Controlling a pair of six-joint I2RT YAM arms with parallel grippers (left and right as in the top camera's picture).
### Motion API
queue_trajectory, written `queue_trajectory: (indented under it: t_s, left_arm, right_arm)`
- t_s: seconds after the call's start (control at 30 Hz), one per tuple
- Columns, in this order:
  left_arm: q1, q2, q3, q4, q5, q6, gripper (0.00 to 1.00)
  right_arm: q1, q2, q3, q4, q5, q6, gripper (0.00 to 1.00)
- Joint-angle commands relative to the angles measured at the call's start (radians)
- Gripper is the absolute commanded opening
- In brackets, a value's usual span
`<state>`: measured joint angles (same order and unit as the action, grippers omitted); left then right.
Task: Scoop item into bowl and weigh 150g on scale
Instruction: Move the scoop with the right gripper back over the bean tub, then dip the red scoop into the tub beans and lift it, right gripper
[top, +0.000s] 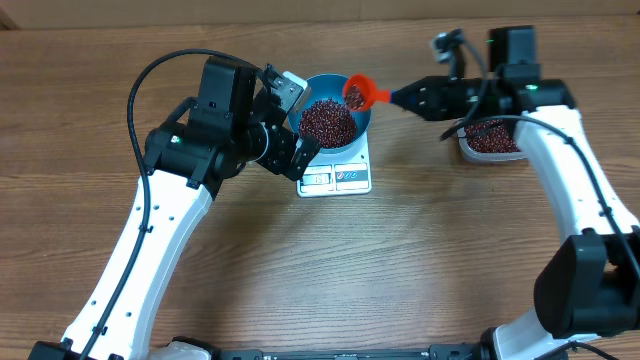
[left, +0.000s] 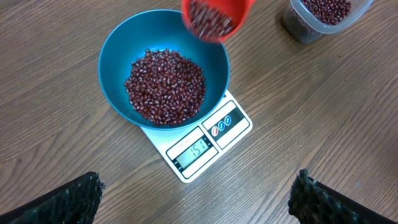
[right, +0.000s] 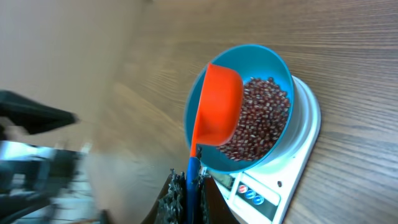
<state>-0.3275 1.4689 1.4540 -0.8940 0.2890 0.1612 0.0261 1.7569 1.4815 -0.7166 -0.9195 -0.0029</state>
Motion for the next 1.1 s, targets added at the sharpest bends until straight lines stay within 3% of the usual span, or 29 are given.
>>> queue_trajectory:
  t_s: [0.0, 0.47, 0.7, 0.9, 1.07]
  left_arm:
    - [-0.002, -0.023, 0.015, 0.001, 0.015, 0.019, 1.00]
    - [-0.002, -0.023, 0.015, 0.001, 0.015, 0.019, 1.00]
    - [-0.002, -0.023, 0.015, 0.001, 0.015, 0.019, 1.00]
    - [-0.002, -0.023, 0.015, 0.001, 0.015, 0.019, 1.00]
    - [-0.002, -0.023, 0.015, 0.001, 0.015, 0.019, 1.00]
  right_arm:
    - [-0.082, -0.040, 0.031, -0.017, -0.209, 0.003, 0.04]
    - [-0.168, -0.042, 0.031, -0.095, -0.211, -0.030, 0.04]
    - [-0.320, -0.076, 0.031, -0.154, -0.195, -0.031, 0.04]
    - [-0.465, -0.113, 0.031, -0.264, 0.039, -0.032, 0.04]
    - [-0.488, -0.114, 0.031, -0.341, 0.244, -0.077, 0.04]
